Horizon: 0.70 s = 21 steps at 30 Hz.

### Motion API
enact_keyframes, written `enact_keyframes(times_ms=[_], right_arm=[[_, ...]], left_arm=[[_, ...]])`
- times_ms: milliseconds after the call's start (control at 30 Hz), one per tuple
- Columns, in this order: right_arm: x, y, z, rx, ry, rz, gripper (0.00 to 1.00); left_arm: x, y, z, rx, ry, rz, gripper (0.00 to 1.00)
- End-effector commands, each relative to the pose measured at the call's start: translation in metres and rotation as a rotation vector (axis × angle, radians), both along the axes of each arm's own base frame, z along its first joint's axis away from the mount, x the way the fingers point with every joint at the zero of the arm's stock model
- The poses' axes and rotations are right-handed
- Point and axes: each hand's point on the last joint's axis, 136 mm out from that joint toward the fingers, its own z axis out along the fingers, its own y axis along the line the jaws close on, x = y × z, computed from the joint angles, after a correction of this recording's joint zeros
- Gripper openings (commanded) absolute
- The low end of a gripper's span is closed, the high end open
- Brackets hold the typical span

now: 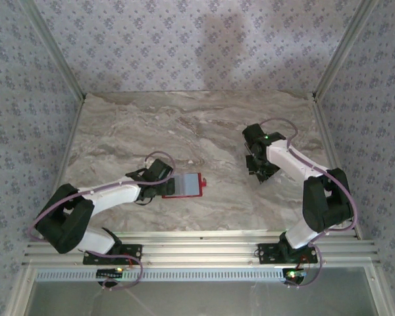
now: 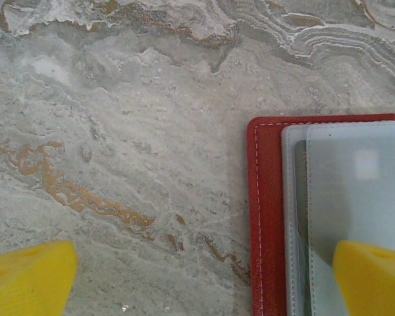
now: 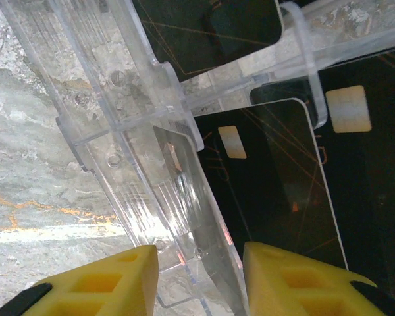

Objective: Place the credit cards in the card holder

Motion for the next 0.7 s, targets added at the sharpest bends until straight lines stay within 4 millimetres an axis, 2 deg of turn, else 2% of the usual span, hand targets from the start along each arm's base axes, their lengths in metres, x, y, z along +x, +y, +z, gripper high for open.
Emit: enact_keyframes(times_ms=[0,300,667], right_arm=[[-0.0023,-0.0015,0.0031,0.004,0.0,0.006,0.38],[-0.0024,-0.0028,0.0039,-0.002,-0.003,0.01,0.26],[-0.0032,-0.0018,0.005,0.008,0.007,0.03,0.04]], left_arm=[[0.0017,0.0021,0.0008,0.023,0.005,0.01,1.0],[0.0027,0.0006,0.0006,0.017,0.004,0.009,1.0],[0.0017,0.001,0.0006,0.018,0.007,0.009,1.0]])
